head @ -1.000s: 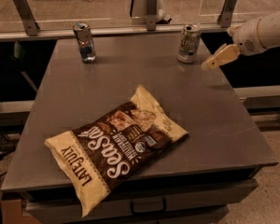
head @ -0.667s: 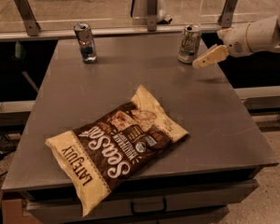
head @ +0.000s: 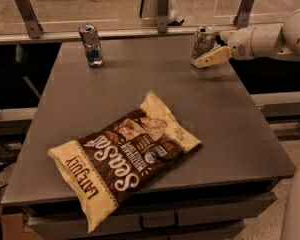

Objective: Move 7up can near brown chip bag

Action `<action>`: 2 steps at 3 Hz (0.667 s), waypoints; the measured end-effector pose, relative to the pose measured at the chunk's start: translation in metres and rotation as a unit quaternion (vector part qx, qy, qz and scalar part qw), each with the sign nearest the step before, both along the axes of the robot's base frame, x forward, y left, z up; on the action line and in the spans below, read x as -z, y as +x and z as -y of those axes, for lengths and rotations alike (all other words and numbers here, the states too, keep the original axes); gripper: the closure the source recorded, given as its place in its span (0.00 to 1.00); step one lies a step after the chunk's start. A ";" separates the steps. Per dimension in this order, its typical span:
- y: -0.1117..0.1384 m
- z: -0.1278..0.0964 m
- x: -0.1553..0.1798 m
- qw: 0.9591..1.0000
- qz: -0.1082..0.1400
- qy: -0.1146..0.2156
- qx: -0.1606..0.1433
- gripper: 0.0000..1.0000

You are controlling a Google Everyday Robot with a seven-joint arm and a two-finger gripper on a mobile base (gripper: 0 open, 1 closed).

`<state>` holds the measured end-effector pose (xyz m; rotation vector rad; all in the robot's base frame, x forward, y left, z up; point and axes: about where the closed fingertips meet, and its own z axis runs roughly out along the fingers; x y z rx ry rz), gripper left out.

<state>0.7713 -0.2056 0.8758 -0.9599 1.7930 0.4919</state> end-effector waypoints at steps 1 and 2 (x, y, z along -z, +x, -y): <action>0.003 -0.013 -0.005 1.000 -0.003 0.025 -0.012 0.17; -0.001 -0.023 -0.007 0.999 -0.011 0.046 -0.023 0.42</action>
Offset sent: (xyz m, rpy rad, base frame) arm -0.0083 0.0271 0.0127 0.1366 0.0371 0.0601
